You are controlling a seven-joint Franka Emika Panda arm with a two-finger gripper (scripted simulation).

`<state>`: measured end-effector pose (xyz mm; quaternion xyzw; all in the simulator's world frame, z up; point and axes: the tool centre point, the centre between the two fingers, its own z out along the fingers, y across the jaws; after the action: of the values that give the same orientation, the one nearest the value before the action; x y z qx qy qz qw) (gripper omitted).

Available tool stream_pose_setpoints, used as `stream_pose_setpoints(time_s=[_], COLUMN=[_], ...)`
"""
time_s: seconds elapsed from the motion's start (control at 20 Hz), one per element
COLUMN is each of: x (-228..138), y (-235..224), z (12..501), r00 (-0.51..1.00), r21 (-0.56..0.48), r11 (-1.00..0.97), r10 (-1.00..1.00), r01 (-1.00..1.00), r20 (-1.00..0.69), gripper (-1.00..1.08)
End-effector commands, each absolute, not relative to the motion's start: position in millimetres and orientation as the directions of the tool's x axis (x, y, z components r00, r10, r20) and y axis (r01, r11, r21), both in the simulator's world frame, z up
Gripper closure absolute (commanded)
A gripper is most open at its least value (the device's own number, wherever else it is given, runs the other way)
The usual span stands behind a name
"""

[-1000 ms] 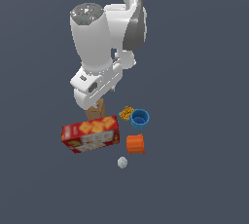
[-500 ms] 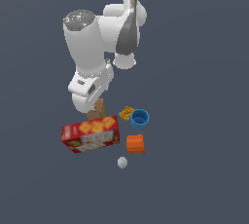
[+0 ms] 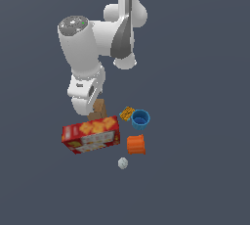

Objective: Pick up a designated object from a clutter of objects.

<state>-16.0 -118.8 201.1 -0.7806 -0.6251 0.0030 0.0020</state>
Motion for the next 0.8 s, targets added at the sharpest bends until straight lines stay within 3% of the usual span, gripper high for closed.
stream_pose_setpoints(time_s=[0.0,0.75], x=[-16.9,-19.0], y=[-122.5,-130.9], z=[198.6,192.7], r00=[0.177,0.09], r21=[-0.005,0.0], r11=[-0.177,-0.09], r10=[0.984,0.996], r01=[0.984,0.996], r20=[-0.001,0.0], gripper=[-0.92,-0.92])
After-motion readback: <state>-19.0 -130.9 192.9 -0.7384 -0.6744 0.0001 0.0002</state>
